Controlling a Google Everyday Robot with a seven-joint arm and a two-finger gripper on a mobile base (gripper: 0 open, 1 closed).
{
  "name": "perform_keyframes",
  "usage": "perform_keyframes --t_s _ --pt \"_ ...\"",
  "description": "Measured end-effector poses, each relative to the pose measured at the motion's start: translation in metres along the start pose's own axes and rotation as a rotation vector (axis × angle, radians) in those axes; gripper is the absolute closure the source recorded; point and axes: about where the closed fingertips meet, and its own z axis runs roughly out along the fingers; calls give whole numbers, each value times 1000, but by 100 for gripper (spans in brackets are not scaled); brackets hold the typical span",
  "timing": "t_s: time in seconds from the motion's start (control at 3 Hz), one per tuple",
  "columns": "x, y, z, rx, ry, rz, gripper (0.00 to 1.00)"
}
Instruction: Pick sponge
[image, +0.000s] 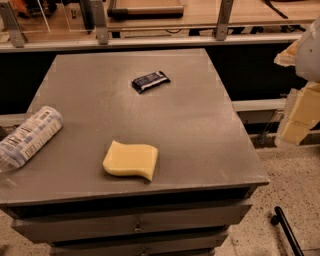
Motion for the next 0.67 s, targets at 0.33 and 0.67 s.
perform_keyframes --t_s 0.33,0.67 --pt "0 0 0 0 0 0 0" --pt "-31 8 12 -39 -40 -77 0"
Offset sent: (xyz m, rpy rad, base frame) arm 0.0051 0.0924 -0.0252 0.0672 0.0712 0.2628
